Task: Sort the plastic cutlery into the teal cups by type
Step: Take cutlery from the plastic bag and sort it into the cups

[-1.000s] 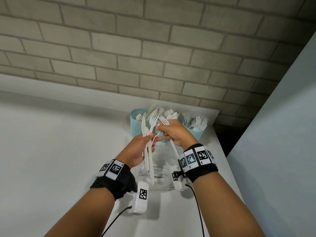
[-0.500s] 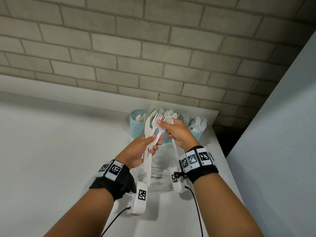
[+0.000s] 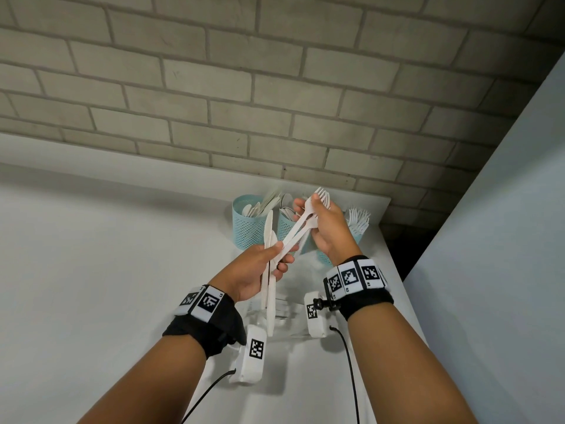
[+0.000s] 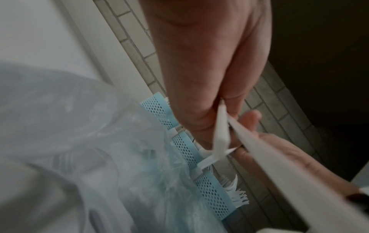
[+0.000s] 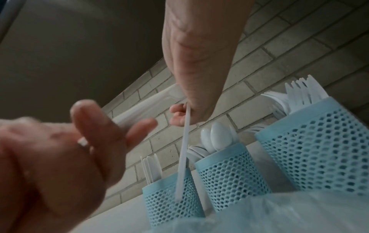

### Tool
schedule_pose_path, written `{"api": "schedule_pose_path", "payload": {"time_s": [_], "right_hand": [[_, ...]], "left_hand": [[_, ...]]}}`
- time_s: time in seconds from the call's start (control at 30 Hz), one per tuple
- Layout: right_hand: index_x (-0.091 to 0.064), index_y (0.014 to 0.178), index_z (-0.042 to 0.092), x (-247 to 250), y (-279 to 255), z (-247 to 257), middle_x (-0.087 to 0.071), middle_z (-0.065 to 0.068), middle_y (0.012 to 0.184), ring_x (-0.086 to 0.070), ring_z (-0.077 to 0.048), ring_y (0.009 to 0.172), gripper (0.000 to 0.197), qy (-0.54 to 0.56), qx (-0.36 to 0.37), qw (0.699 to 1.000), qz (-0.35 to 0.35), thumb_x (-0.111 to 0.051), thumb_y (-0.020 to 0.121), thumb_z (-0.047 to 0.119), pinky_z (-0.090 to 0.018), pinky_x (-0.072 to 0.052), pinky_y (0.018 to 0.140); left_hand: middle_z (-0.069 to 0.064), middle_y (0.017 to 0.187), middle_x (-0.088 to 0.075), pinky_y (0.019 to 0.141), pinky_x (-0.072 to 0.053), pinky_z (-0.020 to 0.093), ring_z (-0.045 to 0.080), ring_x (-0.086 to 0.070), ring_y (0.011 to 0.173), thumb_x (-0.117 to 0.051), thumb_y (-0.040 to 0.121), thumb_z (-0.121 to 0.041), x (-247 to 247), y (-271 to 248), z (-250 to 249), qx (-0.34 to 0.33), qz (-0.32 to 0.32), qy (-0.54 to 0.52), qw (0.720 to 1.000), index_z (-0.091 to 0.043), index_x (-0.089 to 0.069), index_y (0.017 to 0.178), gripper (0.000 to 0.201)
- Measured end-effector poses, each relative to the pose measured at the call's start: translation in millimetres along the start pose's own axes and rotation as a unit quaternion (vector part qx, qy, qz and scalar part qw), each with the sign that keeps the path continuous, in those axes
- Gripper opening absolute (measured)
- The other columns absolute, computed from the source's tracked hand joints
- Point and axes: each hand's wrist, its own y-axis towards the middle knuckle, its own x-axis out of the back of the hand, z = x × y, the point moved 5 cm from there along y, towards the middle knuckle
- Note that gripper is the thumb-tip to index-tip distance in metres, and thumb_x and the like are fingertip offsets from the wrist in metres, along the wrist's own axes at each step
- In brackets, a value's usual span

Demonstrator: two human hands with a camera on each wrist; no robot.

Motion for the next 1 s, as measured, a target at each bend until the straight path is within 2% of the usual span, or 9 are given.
{"api": "schedule_pose_path", "payload": {"time_s": [0.13,0.23,0.33,0.47,0.63,0.73,0.8,0.9,1.0], "right_hand": [[-0.043,0.112,0.009,3.6,-2.4,7.0,-0.065,-0.012,0.087,-0.067,-0.018,0.062,0.012,0.049,0.032,0.997,-0.047,-0.04,0.1,0.01,-0.032,-0.058,0.06],[-0.046,0.096,0.015,5.9,-4.7,14.4,-0.056,-0.008,0.075,-0.049,-0.008,0.042,0.008,0.061,0.08,0.991,-0.087,-0.042,0.099,0.008,-0.021,-0.044,0.044],[-0.048,0.083,0.015,1.4,-10.2,17.9,-0.043,-0.002,0.063,-0.037,-0.004,0.038,0.014,0.082,0.108,0.985,-0.103,-0.048,0.097,0.012,-0.017,-0.034,0.037],[-0.049,0.079,0.017,-11.2,-21.9,16.7,-0.047,0.008,0.05,-0.039,-0.005,0.039,0.018,-0.012,0.161,0.983,-0.091,-0.051,0.096,0.018,-0.019,-0.037,0.039],[-0.051,0.088,0.015,-18.0,-22.7,7.7,-0.051,-0.001,0.067,-0.05,-0.002,0.042,0.008,-0.004,0.121,0.988,-0.096,-0.051,0.096,0.014,-0.017,-0.05,0.046],[-0.052,0.094,0.011,-19.2,-21.8,5.2,-0.056,-0.003,0.072,-0.054,-0.001,0.044,0.004,-0.012,0.115,0.989,-0.093,-0.056,0.093,0.012,-0.018,-0.052,0.048],[-0.051,0.098,0.01,-18.3,-24.3,8.3,-0.058,-0.002,0.075,-0.055,-0.001,0.045,0.009,-0.063,0.145,0.982,-0.099,-0.057,0.093,0.014,-0.018,-0.051,0.047],[-0.05,0.101,0.01,-15.3,-27.3,13.6,-0.059,-0.006,0.08,-0.055,0.001,0.045,0.011,-0.121,0.187,0.968,-0.12,-0.056,0.093,0.014,-0.017,-0.05,0.045],[-0.051,0.103,0.011,-14.0,-29.9,16.5,-0.059,-0.008,0.079,-0.053,0.001,0.046,0.013,-0.157,0.217,0.952,-0.15,-0.057,0.092,0.014,-0.019,-0.047,0.046]], "left_hand": [[0.005,0.073,-0.053,0.046,-0.04,0.011,0.007,-0.044,0.055,-0.038,0.101,-0.017,4.4,2.2,1.8,0.002,-0.038,-0.007,0.999,0.002,-0.054,0.117,0.03],[0.014,0.085,-0.062,0.061,-0.056,0.02,0.018,-0.06,0.071,-0.041,0.1,-0.012,12.2,6.4,3.5,0.004,-0.08,-0.004,0.997,0.007,-0.054,0.118,0.029],[0.023,0.1,-0.063,0.072,-0.057,0.031,0.029,-0.065,0.082,-0.04,0.1,-0.013,11.0,7.2,6.7,0.014,-0.079,-0.008,0.997,0.003,-0.055,0.113,0.025],[0.027,0.101,-0.061,0.074,-0.057,0.035,0.035,-0.065,0.083,-0.041,0.099,-0.014,1.6,4.3,8.7,0.026,-0.045,-0.071,0.996,0.0,-0.06,0.098,0.023],[0.021,0.105,-0.062,0.085,-0.052,0.042,0.033,-0.062,0.09,-0.038,0.1,-0.023,-0.2,9.7,13.3,0.045,-0.033,-0.096,0.994,-0.002,-0.055,0.116,0.031],[0.015,0.094,-0.069,0.094,-0.046,0.044,0.026,-0.068,0.086,-0.033,0.102,-0.024,-4.6,9.8,13.8,0.044,-0.005,-0.117,0.992,-0.003,-0.059,0.109,0.034],[0.015,0.087,-0.072,0.091,-0.05,0.042,0.024,-0.071,0.08,-0.033,0.102,-0.024,-5.5,9.2,13.4,0.044,-0.003,-0.122,0.992,-0.002,-0.062,0.103,0.037],[0.011,0.08,-0.072,0.07,-0.059,0.032,0.02,-0.071,0.067,-0.035,0.102,-0.026,-6.0,8.9,13.6,0.048,-0.026,-0.092,0.994,-0.001,-0.06,0.105,0.036],[0.005,0.072,-0.062,0.042,-0.045,0.014,0.009,-0.056,0.048,-0.036,0.102,-0.029,-6.9,10.1,15.9,0.039,-0.056,-0.046,0.997,-0.005,-0.06,0.101,0.034]]}}
